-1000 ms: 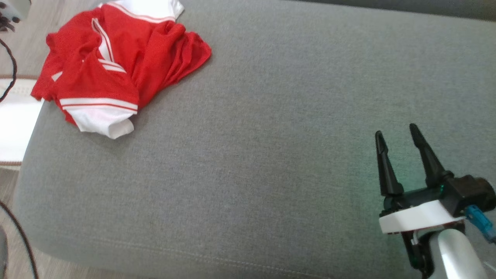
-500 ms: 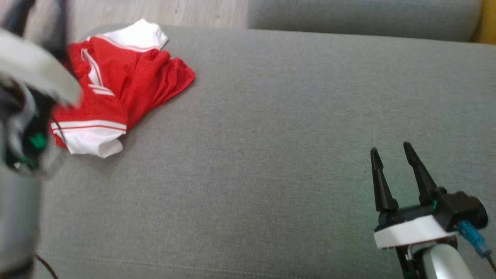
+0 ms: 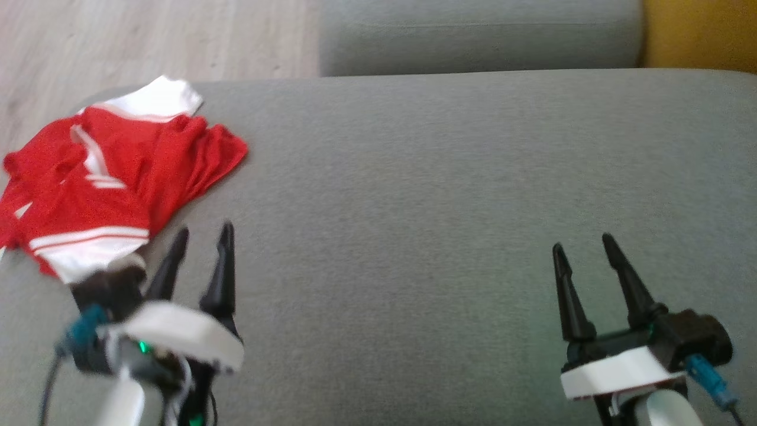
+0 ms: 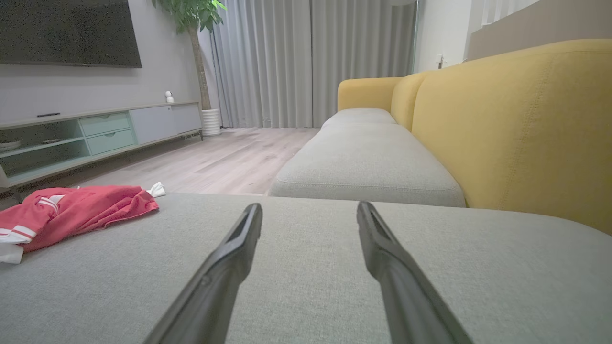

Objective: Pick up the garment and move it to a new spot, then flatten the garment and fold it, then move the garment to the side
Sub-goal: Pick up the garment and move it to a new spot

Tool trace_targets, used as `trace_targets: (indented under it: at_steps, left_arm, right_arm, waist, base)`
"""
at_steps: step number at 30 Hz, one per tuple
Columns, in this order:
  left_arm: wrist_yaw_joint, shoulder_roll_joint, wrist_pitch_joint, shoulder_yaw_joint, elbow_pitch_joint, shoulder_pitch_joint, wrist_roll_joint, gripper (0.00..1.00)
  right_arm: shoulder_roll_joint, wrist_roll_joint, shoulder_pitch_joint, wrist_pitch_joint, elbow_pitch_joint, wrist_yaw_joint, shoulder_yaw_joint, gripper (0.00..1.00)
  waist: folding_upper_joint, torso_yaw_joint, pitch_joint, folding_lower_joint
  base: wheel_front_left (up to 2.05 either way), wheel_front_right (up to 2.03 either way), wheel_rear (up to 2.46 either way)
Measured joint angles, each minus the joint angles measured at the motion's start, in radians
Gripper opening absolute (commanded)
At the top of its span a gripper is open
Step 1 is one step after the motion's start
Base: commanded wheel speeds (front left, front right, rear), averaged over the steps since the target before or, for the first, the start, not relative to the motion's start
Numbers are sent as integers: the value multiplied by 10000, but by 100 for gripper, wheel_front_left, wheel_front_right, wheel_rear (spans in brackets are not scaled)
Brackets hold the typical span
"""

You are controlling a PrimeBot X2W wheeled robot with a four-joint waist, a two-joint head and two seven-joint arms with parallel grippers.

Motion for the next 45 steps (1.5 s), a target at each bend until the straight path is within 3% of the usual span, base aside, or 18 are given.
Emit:
trace_targets:
  at_steps: [12, 25, 31, 41, 45]
  left_arm:
    - [88, -173, -2336, -399, 1260, 1603, 899, 100]
    - [-19, -244, -2792, -410, 1847, 1473, 1277, 100]
    - [-121, -251, -2867, -407, 1854, 1150, 1377, 100]
    - [13, -245, -2869, -82, 1532, 1449, 1352, 100]
    - [6, -240, -2872, 29, 1354, 1718, 1344, 100]
  right_arm:
    - [50, -263, 460, 0, -19, 0, 242, 100]
    - [81, -274, 460, -92, 121, 0, 2, 100]
    - [100, -272, 632, -111, 176, 0, -71, 100]
    - [109, -272, 687, -136, 194, 0, 199, 100]
    - [113, -316, 569, -75, 61, 0, 293, 100]
  waist:
    - [0, -811, -321, 0]
    - [0, -713, -161, 0]
    - [0, 180, -187, 0]
    - [0, 2453, -226, 0]
    - [0, 3070, -5, 0]
  base:
    - [0, 0, 0]
    - [0, 0, 0]
    - [0, 0, 0]
    - [0, 0, 0]
    - [0, 0, 0]
